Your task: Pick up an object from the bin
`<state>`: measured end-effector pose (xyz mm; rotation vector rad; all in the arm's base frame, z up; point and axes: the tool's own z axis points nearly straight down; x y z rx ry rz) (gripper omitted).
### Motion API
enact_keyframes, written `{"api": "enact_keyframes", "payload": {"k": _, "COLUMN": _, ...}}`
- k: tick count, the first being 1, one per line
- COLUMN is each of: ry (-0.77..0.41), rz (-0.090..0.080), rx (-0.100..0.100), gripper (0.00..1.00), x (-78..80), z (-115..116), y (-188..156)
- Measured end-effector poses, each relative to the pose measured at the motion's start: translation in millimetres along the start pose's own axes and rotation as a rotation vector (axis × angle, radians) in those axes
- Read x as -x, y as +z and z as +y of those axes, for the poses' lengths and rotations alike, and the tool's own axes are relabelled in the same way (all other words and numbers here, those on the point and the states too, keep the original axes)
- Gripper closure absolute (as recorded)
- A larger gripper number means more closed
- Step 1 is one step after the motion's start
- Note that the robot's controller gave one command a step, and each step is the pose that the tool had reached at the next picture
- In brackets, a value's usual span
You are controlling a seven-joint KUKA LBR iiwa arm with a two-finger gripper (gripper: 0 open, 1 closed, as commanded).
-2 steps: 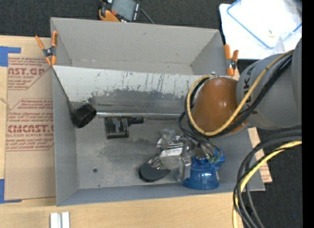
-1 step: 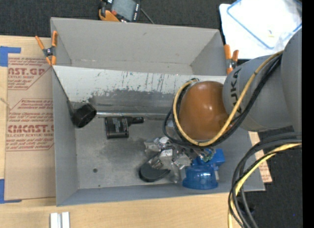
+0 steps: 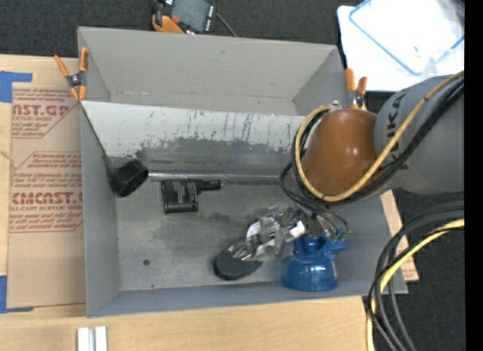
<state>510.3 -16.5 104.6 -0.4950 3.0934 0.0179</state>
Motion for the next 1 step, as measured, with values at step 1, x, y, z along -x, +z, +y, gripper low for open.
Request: {"api": "enact_keyframes", "payload": {"k": 1, "ry": 0.000, "rz": 0.000, "rx": 0.000, "gripper": 1.00, "x": 0.0, "z": 0.0, "y": 0.0}}
